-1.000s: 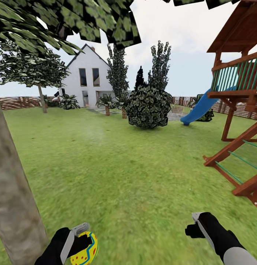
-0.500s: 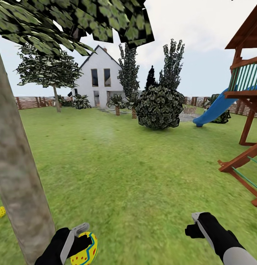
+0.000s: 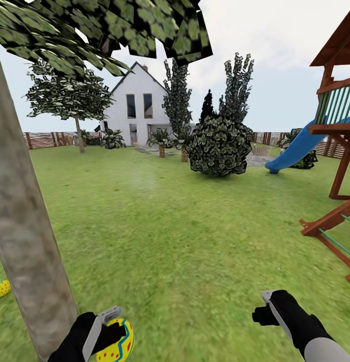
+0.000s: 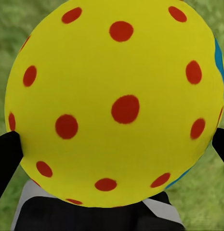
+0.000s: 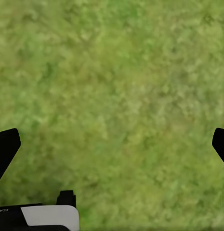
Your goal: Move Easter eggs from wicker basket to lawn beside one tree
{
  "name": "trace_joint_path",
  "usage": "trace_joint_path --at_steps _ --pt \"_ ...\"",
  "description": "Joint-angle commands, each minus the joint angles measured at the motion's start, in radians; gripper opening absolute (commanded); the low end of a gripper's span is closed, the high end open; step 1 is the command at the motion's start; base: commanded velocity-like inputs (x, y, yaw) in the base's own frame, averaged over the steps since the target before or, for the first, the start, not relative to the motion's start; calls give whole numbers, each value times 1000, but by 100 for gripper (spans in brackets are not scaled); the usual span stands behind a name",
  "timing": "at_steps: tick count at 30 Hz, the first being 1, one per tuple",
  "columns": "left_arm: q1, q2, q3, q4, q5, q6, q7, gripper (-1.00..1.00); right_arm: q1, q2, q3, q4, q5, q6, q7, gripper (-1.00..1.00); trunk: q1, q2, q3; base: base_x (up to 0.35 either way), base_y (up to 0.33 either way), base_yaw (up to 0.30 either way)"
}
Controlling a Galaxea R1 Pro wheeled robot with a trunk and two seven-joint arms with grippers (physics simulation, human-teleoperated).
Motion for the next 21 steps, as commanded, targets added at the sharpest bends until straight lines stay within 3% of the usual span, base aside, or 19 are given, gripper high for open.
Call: trace_joint_path --at_steps 1,19,21 --pt "0 -1 3 1 10 4 10 -100 0 -1 4 -1 5 4 6 100 4 -8 -4 0 0 0" --pt "-1 6 3 11 8 6 9 -100 0 0 4 -1 8 0 6 100 73 -134 -60 0 0 0" --pt "-1 6 2 11 8 8 8 -100 0 -1 3 -2 7 -35 9 100 81 -148 -66 0 0 0"
